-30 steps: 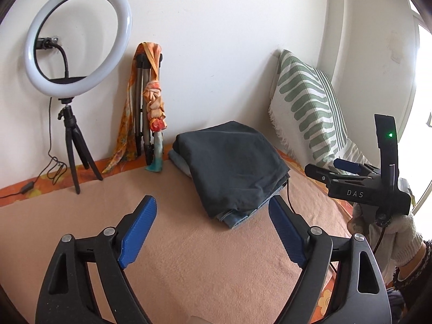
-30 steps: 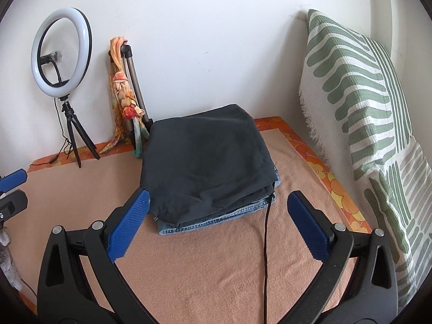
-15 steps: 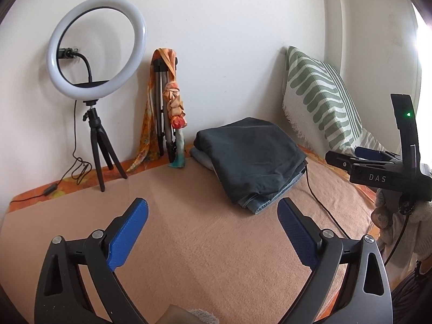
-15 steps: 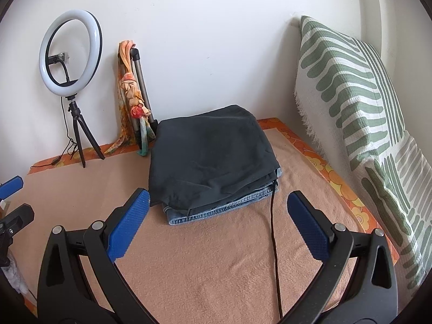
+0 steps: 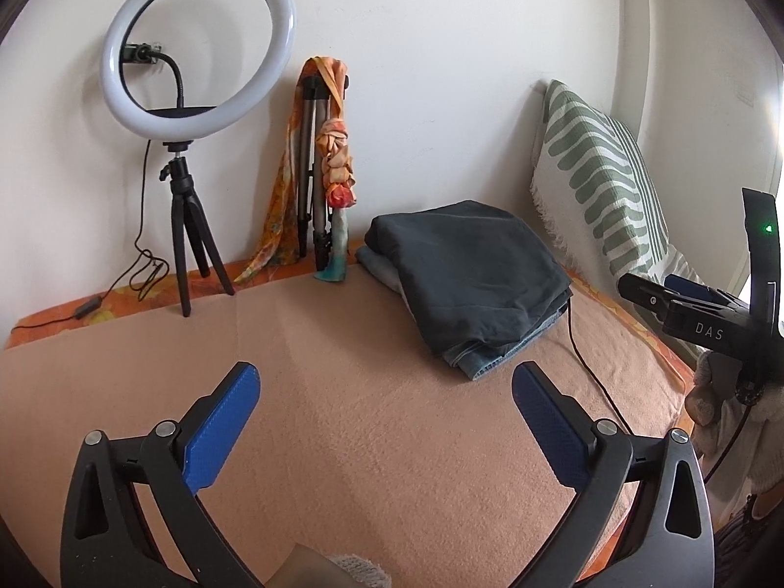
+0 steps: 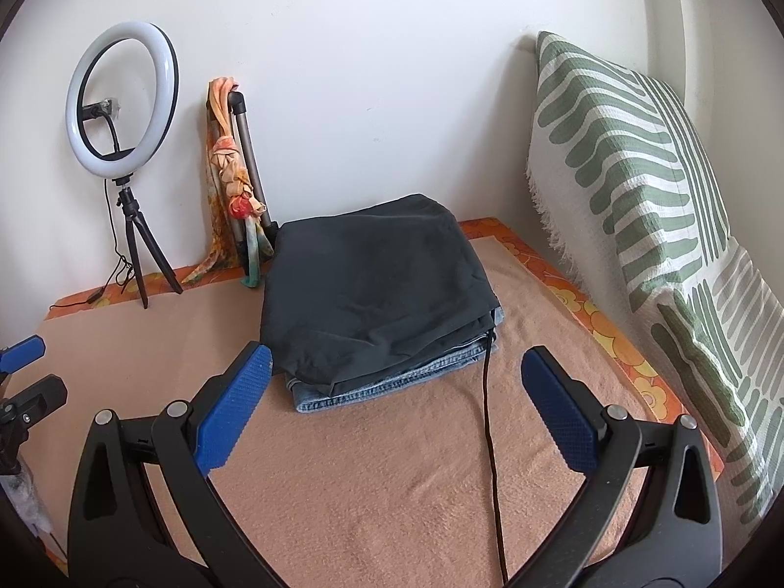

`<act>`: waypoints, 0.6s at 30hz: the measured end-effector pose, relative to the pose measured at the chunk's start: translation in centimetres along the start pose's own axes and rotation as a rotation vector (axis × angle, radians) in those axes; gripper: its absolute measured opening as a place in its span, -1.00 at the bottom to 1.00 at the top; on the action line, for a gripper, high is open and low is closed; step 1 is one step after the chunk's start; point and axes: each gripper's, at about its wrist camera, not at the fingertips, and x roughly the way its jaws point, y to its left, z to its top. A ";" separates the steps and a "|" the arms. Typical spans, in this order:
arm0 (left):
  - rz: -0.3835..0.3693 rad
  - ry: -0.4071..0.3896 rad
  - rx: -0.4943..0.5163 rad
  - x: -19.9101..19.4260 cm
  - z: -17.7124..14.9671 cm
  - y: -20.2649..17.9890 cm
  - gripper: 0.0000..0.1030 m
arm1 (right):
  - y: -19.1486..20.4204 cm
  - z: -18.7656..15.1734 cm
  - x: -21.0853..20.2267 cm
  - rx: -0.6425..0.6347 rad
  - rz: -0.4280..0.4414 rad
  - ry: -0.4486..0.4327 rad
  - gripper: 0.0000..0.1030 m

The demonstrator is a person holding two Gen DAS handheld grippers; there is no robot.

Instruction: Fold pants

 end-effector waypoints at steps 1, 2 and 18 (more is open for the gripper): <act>0.000 0.001 -0.002 0.0 0.0 0.1 0.99 | 0.0 0.0 0.0 0.002 0.000 0.001 1.00; 0.001 -0.001 -0.003 -0.1 0.1 0.2 0.99 | 0.0 -0.1 0.1 0.006 0.001 0.002 1.00; -0.004 -0.050 0.033 -1.4 0.0 -0.3 0.99 | 1.0 -0.4 -0.1 -0.009 0.016 0.002 1.00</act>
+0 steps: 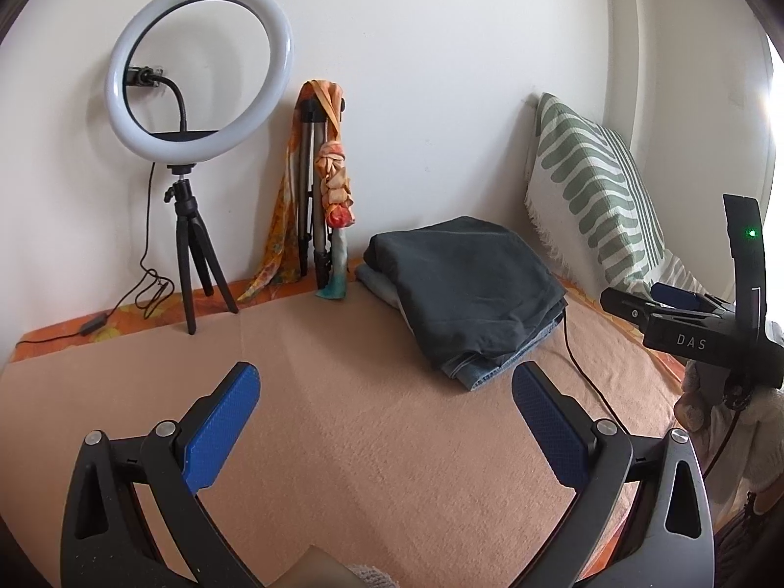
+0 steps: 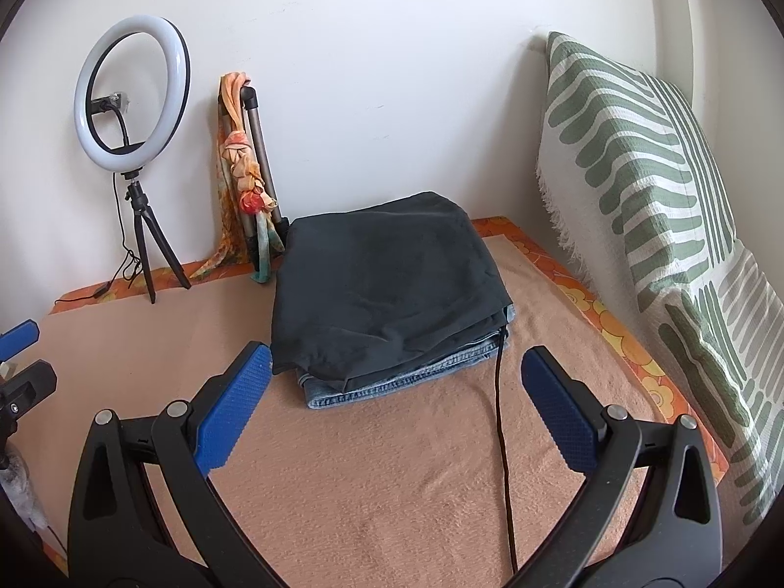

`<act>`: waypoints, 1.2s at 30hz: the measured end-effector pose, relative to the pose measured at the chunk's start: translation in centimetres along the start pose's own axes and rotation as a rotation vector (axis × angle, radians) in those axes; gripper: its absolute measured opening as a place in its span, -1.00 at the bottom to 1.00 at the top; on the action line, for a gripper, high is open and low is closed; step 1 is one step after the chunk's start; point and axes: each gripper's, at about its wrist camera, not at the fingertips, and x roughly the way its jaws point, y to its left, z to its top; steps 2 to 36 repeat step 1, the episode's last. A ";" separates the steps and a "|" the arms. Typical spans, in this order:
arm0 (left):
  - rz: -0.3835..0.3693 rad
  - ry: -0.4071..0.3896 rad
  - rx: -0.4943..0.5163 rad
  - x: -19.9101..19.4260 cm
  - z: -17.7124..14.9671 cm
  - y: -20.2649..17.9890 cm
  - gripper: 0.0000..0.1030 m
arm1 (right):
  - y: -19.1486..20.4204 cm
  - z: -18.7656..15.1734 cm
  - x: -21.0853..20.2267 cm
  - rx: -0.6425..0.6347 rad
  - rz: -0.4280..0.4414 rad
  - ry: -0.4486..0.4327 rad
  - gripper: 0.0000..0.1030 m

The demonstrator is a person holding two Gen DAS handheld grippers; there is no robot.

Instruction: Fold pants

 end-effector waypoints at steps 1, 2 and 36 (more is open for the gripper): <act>0.002 0.004 0.000 0.0 0.0 0.0 0.99 | 0.0 0.0 0.1 0.001 0.001 0.002 1.00; 0.002 0.004 0.000 0.0 0.0 0.0 0.99 | 0.0 0.0 0.1 0.001 0.001 0.002 1.00; 0.002 0.004 0.000 0.0 0.0 0.0 0.99 | 0.0 0.0 0.1 0.001 0.001 0.002 1.00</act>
